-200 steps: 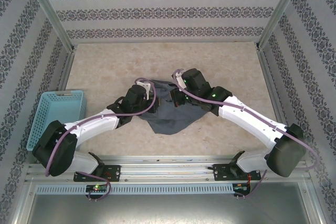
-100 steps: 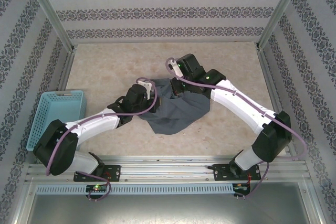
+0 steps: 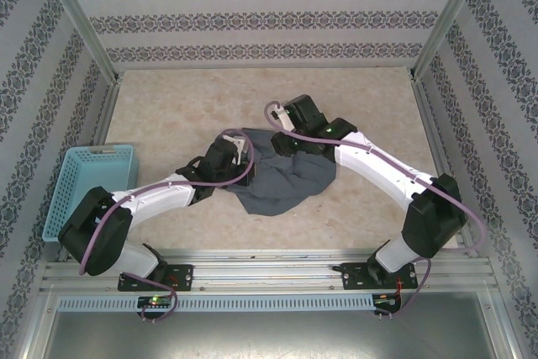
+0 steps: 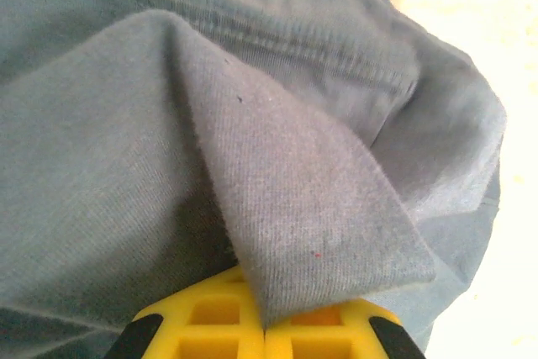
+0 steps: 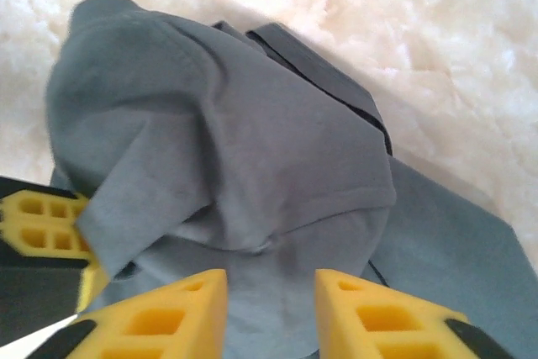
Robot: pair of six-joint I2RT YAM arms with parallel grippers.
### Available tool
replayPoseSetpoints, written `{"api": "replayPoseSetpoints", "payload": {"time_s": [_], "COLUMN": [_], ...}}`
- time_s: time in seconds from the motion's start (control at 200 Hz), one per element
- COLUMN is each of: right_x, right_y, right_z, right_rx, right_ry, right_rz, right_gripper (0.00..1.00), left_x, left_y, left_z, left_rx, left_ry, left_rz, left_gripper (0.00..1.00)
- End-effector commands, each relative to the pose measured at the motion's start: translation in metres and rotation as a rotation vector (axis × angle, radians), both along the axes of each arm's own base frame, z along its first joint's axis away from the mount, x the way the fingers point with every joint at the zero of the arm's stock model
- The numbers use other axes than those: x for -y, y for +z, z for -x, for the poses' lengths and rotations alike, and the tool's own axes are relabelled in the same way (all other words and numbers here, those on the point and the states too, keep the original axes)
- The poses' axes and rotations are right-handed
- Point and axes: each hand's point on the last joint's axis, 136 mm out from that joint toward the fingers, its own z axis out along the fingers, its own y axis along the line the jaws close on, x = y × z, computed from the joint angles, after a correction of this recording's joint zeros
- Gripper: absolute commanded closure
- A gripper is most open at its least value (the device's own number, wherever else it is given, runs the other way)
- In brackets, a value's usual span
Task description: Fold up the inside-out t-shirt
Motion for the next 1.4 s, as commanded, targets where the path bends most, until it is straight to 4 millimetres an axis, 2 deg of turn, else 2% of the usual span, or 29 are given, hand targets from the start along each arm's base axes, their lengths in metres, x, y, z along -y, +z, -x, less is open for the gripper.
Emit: {"api": "replayPoseSetpoints", "payload": {"time_s": [0.0,0.115,0.27,0.425,0.615,0.714,0.954,1.019,1.114,1.264,1.399], "right_x": [-0.003,0.004,0.013,-0.009,-0.005,-0.005,-0.003,-0.007,-0.007,0.006,0.018], "right_y": [0.016,0.009,-0.037,-0.061,-0.080,-0.079,-0.079,-0.078,-0.072,-0.052,-0.027], "right_z": [0.000,0.011,0.030,0.052,0.034,0.021,-0.004,-0.007,-0.011,-0.004,0.018], "right_rx": [0.027,0.027,-0.023,-0.023,-0.018,-0.004,-0.013,-0.010,0.002,0.038,0.024], "right_ry": [-0.017,-0.025,-0.051,-0.010,-0.191,-0.242,-0.297,-0.284,-0.279,-0.279,-0.220], "right_rz": [-0.129,-0.158,-0.155,-0.171,-0.164,-0.193,-0.218,-0.213,-0.194,-0.136,-0.127], "right_gripper": [0.62,0.60,0.56,0.46,0.44,0.44,0.56,0.63,0.81,0.98,1.00], "left_x": [-0.006,-0.006,-0.004,-0.004,-0.004,-0.004,-0.005,-0.006,-0.007,-0.015,-0.028], "left_y": [-0.010,-0.011,-0.010,-0.008,-0.007,-0.006,-0.005,-0.005,-0.007,-0.011,-0.017], "left_z": [0.005,0.005,0.003,0.003,0.003,0.003,0.006,0.006,0.006,0.002,-0.003], "left_rx": [-0.024,-0.024,-0.022,-0.022,-0.021,-0.020,-0.018,-0.017,-0.019,-0.023,-0.029], "left_ry": [0.005,0.009,0.010,0.008,0.011,0.009,0.008,0.008,0.011,0.048,0.093], "left_rz": [-0.040,-0.040,-0.028,-0.028,-0.024,-0.020,-0.020,-0.020,-0.024,-0.076,-0.160], "left_gripper": [1.00,1.00,1.00,1.00,1.00,1.00,1.00,1.00,1.00,1.00,1.00]}}
